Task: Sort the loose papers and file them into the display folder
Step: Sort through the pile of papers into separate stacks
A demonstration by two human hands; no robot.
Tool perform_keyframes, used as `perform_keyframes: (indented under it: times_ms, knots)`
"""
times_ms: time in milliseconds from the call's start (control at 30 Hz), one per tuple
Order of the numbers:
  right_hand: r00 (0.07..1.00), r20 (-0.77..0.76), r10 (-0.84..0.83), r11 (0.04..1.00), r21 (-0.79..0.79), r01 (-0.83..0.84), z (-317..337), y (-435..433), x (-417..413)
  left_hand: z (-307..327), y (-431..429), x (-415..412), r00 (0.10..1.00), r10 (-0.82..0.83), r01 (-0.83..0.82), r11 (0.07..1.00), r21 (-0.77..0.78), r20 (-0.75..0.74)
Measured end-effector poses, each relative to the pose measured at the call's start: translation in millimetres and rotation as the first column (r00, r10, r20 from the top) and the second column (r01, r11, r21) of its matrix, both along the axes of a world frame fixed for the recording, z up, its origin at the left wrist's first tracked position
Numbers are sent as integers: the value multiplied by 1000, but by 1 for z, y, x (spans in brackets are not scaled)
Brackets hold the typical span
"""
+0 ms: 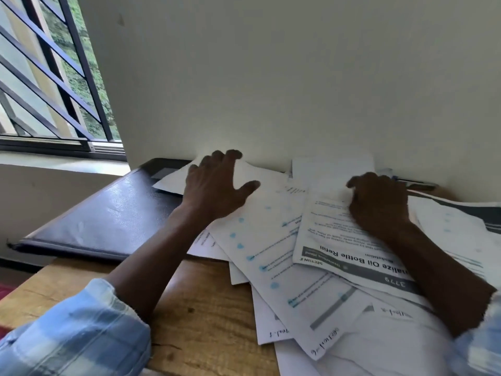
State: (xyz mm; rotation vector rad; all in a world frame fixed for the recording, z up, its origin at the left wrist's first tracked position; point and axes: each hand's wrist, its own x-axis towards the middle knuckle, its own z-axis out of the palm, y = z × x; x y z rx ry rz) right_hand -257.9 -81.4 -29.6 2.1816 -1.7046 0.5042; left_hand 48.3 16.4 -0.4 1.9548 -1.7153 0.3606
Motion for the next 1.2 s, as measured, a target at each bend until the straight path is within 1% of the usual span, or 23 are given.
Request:
perform_keyframes:
  times_ms: [33, 67, 100, 133, 167, 200, 233, 267, 333, 400, 533, 667, 767, 867, 933, 967, 1000, 1033, 1067, 1100, 1133, 1167, 1200]
  knots:
    - [966, 158, 203, 979, -39, -199, 2, 3, 1, -2, 1, -9, 998, -40, 43, 997, 71, -38]
    - [877, 292, 381, 923, -67, -379, 4, 8, 5, -7, 0, -17, 995, -49, 65, 978, 196, -84]
    - [788, 388, 479, 863, -45, -503, 8, 15, 13, -12, -2, -22, 995, -46, 71, 945, 319, -85]
    - [736, 453, 503, 818, 27, -575, 10, 25, 21, -17, -3, -26, 997, -47, 68, 917, 394, -61]
    - [733, 481, 481, 789, 127, -601, 11, 34, 29, -19, -4, -28, 998, -48, 64, 905, 421, -48]
    - [764, 465, 447, 770, 236, -593, 8, 42, 35, -20, -5, -29, 997, -51, 72, 907, 414, -63]
    - [807, 407, 428, 758, 324, -566, 4, 48, 38, -21, -5, -29, 994, -57, 90, 916, 392, -96]
    - [845, 318, 431, 761, 375, -529, -2, 49, 37, -22, -6, -28, 990, -64, 107, 922, 372, -127]
    - [889, 150, 433, 790, 412, -454, -9, 49, 31, -25, -4, -27, 986, -66, 116, 928, 355, -151]
    - [919, 88, 385, 828, 407, -385, -8, 43, 22, -29, -2, -24, 989, -60, 103, 936, 336, -137]
    - [972, 44, 231, 881, 414, -228, -8, 24, -5, -37, -4, -18, 991, -89, 114, 957, 267, -104]
    - [988, 40, 150, 894, 422, -153, -10, 13, -24, -43, -2, -21, 965, -261, 254, 941, 222, 2]
    - [987, 31, 157, 911, 381, -157, -9, 14, -22, -42, 3, -26, 915, -402, 391, 907, 158, 44]
    - [979, 24, 200, 923, 332, -197, -6, 18, -15, -36, 13, -36, 847, -532, 529, 844, 88, 3]
    - [971, 18, 237, 922, 310, -231, -6, 20, -10, -32, 22, -44, 815, -575, 579, 798, 166, -76]
    - [968, 11, 251, 921, 304, -242, -7, 20, -9, -31, 26, -49, 818, -566, 572, 785, 239, -100]
    - [966, 5, 257, 920, 304, -247, -7, 20, -8, -30, 28, -53, 843, -532, 528, 786, 322, -84]
    - [967, 3, 255, 919, 309, -244, -7, 20, -8, -28, 29, -57, 880, -475, 446, 804, 394, -27]
    - [968, 0, 249, 921, 309, -237, -7, 20, -8, -25, 28, -59, 914, -402, 339, 838, 427, 63]
    - [970, -8, 244, 924, 305, -230, -7, 21, -9, -22, 28, -61, 932, -317, 220, 880, 421, 177]
    - [971, -22, 239, 930, 292, -223, -7, 23, -9, -19, 27, -61, 927, -234, 111, 917, 384, 292]
    - [971, -38, 236, 937, 273, -217, -6, 23, -10, -17, 27, -61, 909, -165, 26, 939, 343, 383]
    - [970, -50, 238, 943, 253, -218, -6, 24, -10, -17, 26, -60, 890, -117, -31, 949, 315, 441]
